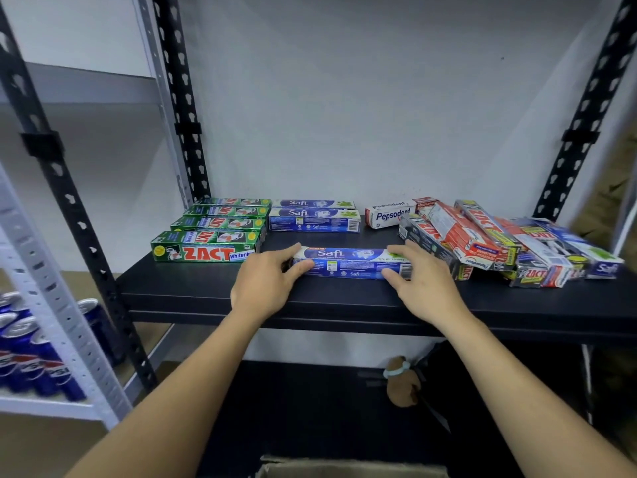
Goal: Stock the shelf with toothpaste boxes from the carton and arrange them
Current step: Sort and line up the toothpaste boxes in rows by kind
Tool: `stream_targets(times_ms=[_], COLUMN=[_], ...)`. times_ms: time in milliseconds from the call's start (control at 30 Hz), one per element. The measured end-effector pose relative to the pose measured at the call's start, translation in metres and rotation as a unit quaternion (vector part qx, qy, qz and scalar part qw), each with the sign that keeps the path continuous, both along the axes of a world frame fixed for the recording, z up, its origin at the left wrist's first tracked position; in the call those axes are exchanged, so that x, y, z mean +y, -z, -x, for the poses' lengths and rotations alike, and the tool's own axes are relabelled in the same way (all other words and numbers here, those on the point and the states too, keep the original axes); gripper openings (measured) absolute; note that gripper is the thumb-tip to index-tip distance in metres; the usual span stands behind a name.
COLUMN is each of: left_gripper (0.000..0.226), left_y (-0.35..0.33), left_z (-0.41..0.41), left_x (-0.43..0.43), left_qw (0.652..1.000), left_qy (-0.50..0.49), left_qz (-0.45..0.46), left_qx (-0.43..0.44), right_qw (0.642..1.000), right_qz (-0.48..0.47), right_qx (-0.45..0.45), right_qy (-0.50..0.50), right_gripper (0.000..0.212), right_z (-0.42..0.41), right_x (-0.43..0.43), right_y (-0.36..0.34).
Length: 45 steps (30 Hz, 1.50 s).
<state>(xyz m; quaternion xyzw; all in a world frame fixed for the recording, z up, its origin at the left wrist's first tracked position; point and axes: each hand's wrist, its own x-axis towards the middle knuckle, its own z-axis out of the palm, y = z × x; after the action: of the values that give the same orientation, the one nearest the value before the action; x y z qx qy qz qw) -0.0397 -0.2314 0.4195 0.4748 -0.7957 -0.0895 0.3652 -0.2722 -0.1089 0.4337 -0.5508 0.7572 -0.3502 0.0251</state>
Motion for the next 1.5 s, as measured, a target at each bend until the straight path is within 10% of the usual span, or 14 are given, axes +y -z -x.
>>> stream_targets(times_ms=[267, 1500], left_gripper=[0.065, 0.064], left_y=[-0.019, -0.007], left_z=[-0.032, -0.063], left_x=[-0.02, -0.055], left_qw=[0.985, 0.985], left_qy=[-0.024, -0.103], left_qz=[0.166, 0.03], left_qx=[-0.041, -0.139], right_qw=[0.998, 0.994], right_qz=[-0.037, -0.018], right_qx=[0.031, -0.048], right_qy=[0.036, 0.101], right_gripper=[0.05, 0.069], right_z=[-0.004, -0.021], right_x=[-0.023, -0.132], right_y=[-0.003, 0.0])
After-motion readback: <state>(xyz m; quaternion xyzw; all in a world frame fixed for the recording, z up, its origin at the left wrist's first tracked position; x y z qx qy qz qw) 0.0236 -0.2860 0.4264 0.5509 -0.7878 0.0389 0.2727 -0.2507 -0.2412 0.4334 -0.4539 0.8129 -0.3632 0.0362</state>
